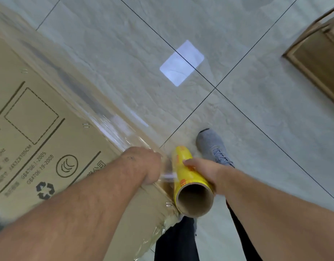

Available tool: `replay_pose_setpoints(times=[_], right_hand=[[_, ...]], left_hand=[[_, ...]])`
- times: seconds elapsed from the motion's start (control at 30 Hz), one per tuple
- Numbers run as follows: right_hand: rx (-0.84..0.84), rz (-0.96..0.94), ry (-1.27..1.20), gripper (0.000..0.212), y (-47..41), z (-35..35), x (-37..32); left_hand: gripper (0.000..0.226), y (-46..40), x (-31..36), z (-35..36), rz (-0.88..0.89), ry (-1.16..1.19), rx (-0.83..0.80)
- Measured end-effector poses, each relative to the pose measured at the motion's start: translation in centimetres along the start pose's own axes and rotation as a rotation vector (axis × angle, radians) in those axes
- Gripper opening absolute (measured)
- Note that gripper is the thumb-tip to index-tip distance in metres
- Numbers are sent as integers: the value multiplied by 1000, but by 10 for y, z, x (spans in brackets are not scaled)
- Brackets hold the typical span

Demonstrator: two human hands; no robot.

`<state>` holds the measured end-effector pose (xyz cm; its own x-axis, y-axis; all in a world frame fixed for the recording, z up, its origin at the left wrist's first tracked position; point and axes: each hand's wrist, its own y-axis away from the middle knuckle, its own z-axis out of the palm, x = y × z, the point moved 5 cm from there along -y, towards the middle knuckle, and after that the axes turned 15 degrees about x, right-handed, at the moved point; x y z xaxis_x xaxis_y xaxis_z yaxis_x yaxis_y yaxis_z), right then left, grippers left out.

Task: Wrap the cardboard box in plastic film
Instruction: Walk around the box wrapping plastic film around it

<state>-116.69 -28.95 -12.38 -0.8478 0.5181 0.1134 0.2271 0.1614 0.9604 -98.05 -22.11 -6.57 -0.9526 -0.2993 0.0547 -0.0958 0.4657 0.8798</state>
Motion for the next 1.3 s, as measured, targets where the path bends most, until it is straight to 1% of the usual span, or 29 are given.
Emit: replay_pose_setpoints(times=[0.03,0.1,0.2,0.27,0.33,0.4,0.47,0.53,0.57,0.63,0.7,0.77,0.83,0.87,0.9,0.97,1.03,1.1,1.17,1.23,1.3], right_hand=[[-26,63,-97,84,4,-1,8],[-99,128,-248,78,6,3,20],[-152,141,-353,73,8,8,30],[-159,126,-347,76,5,10,30],[-169,102,-276,85,2,10,29],[-166,42,-186,100,2,3,30],[-118,-86,34,115,2,-5,33],[-72,-195,304,114,2,-3,40],[-44,-221,380,114,0,2,43],[-8,-228,435,115,-5,18,43],[7,-211,412,113,-12,32,47],[15,-182,335,106,-12,30,55],[22,-140,140,98,-10,22,67],[23,-67,-2,91,-12,19,78],[-15,40,-144,84,-10,17,88],[-168,215,-376,70,-1,20,101],[-240,253,-479,59,7,22,105],[-241,244,-507,55,8,21,107],[-224,201,-462,59,10,18,110],[-156,126,-365,70,7,8,121],[-74,18,-193,88,6,2,133]], left_hand=[[45,0,0,2,0,0,-5],[47,0,3,5,10,-17,-24],[54,-1,9,7,23,-33,-37],[57,-1,10,12,13,-38,-50],[56,-1,12,14,8,-46,-47],[52,1,16,12,31,-65,-31],[50,4,23,10,46,-91,-29],[49,7,30,10,67,-140,-44],[49,8,32,12,74,-166,-49],[49,9,35,16,80,-208,-49],[50,11,44,22,104,-201,-44],[49,18,55,28,137,-190,-31],[46,21,60,31,155,-182,21],[45,22,60,31,154,-178,42],[45,22,60,31,152,-180,59],[45,20,61,32,152,-200,90],[45,18,61,35,150,-224,125],[45,16,61,37,150,-240,158],[47,16,61,40,144,-235,164],[50,15,63,37,165,-252,160],[54,15,66,32,192,-289,164]])
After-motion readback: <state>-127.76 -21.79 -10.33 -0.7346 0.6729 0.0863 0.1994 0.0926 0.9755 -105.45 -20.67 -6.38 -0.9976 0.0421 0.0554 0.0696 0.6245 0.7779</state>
